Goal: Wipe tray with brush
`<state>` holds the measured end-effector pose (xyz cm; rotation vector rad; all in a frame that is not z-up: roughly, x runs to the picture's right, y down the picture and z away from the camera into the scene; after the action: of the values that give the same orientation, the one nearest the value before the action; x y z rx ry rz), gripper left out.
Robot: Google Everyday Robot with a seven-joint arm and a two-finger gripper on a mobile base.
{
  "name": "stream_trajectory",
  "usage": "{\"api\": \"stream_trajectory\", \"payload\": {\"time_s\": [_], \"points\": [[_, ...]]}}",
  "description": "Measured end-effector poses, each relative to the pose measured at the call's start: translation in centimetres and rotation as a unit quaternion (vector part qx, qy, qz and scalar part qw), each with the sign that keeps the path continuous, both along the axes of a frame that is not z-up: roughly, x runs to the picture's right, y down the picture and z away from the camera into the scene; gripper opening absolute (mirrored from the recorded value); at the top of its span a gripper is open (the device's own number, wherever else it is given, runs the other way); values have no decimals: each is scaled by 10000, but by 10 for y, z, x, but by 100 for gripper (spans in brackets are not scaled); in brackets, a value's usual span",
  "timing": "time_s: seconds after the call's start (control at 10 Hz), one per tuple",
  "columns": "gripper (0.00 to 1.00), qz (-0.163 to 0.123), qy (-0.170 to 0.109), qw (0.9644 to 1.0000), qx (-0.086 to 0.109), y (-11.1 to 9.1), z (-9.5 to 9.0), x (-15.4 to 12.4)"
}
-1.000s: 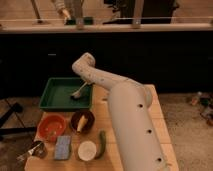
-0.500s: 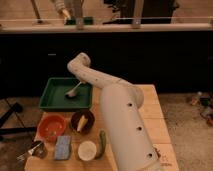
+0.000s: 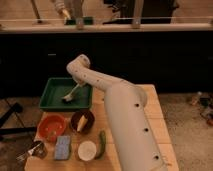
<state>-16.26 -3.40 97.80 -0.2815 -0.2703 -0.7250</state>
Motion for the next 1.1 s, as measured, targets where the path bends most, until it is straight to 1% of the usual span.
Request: {"api": "stream_trajectory", "payload": {"time_s": [0.1,0.3,0.5,0.7,0.8,1.0,1.1], "points": [[0,-37,10,10000,-17,1,-3,5],[0,-68,102,9999,-8,-1,-3,15],[0,-103,354,9993,48,-8,4,32],[0,-56,477,9988,83,-17,13,33],[0,-36,486,9988,99,-23,21,28],[0,-43,393,9992,64,-24,27,17],[0,-41,252,9997,-12,-22,28,6]]}}
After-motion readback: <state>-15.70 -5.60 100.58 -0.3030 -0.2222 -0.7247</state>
